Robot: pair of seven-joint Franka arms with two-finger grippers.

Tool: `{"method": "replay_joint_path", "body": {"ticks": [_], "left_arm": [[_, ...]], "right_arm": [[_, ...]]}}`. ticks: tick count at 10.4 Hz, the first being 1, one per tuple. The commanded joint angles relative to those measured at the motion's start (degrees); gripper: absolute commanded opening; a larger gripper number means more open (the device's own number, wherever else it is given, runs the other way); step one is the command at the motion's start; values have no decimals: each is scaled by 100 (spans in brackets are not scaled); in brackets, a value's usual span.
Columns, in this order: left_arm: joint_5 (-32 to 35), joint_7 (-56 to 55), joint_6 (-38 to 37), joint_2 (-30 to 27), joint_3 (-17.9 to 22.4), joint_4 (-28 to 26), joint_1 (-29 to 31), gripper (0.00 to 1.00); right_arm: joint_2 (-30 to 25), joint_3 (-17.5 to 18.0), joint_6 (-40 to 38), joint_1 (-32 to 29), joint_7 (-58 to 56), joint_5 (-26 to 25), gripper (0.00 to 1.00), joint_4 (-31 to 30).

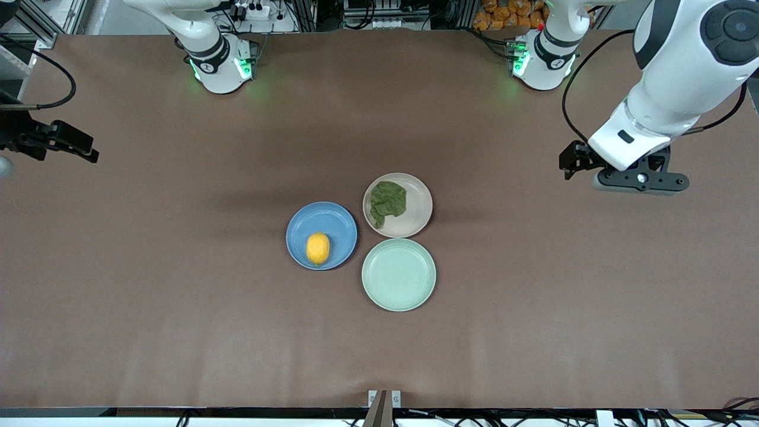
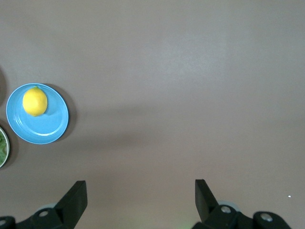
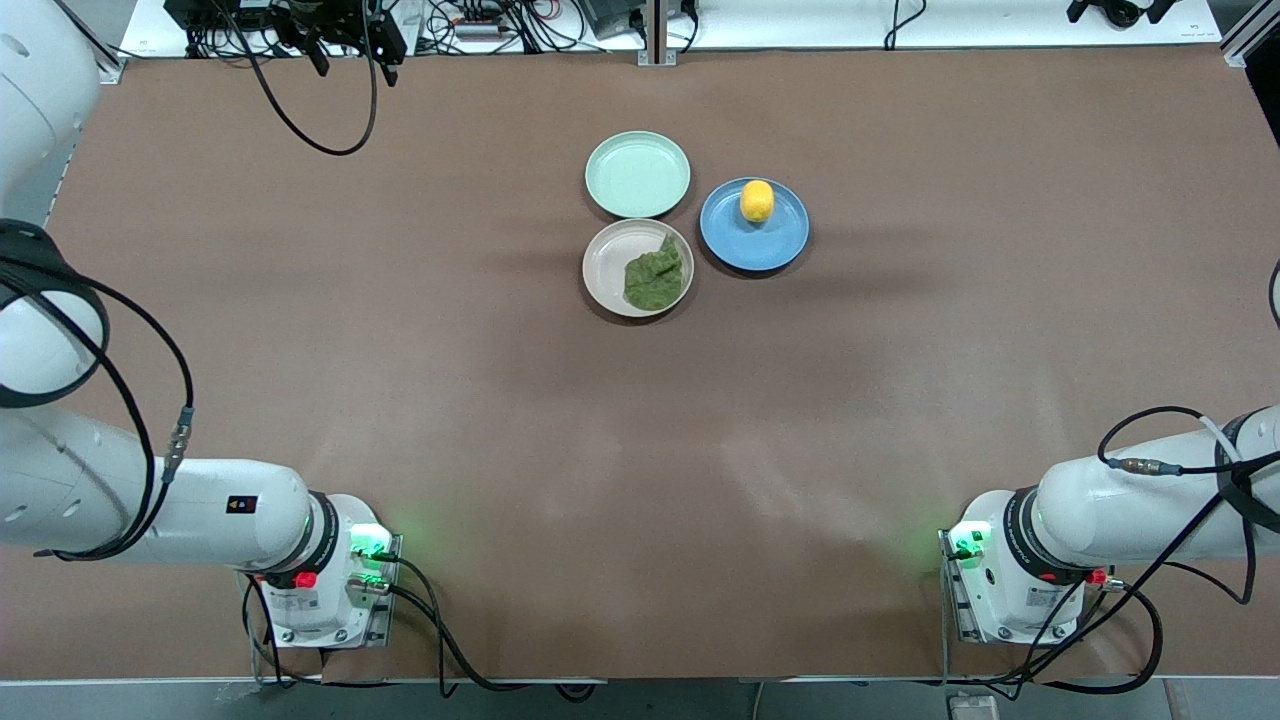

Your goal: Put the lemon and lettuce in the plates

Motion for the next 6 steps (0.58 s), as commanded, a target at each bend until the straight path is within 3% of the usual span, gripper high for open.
{"method": "replay_joint_path", "body": {"ticks": [1,6], "left_arm": [[-309,236,-604,-57,121,470,-64,100],[-671,236,-1009,-75,376,761,-73,100]], "right_arm": [[-49,41,-33,-34,29,83,100,-75],[-49,41,37,-42,21,65,100,-67]]}}
